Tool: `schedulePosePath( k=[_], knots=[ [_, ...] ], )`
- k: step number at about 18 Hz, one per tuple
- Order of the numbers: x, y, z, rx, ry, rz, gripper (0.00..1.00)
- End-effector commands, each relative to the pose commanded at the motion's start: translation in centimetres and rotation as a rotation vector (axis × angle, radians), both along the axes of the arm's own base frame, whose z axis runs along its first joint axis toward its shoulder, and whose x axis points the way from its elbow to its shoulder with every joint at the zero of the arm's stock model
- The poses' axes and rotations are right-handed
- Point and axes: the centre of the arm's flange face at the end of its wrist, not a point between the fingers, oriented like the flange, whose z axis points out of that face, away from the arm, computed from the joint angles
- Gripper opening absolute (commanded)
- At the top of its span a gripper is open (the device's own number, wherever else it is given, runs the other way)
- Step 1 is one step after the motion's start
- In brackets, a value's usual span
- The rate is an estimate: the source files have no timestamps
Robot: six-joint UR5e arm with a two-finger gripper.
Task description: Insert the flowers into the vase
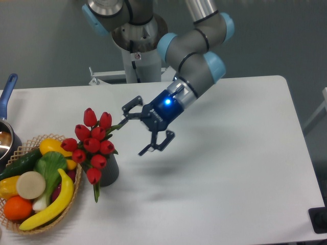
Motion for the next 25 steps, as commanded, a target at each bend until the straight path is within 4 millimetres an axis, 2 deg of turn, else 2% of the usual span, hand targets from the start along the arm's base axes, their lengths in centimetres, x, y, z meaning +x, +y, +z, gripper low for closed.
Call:
schedulePosePath(
  k=[4, 8, 11, 16, 17, 18, 21, 25],
  knots=[
    [-1.4, -2.8, 1.1, -0.143, 0.118, 0.078, 1.00],
    [-3.1, -5.0, 1.7, -0.473, 0.306, 0.165, 1.00],
    [-4.9, -6.1, 1.4, -0.636, 0.382, 0.206, 1.00],
    [-7.2, -5.9, 2.3, -0.737, 0.420, 0.228, 1.00],
    [-7.5, -6.1, 1.9, -0.789, 0.412, 0.220, 1.00],
    [-7.5, -6.1, 1.3, -0.843, 0.406, 0.204, 1.00],
    [-7.2, -5.2, 1.3, -0.892, 0.427, 0.177, 1.00],
    [-6.3, -5.4, 0.4, -0.979, 0.438, 0.155, 1.00]
  ],
)
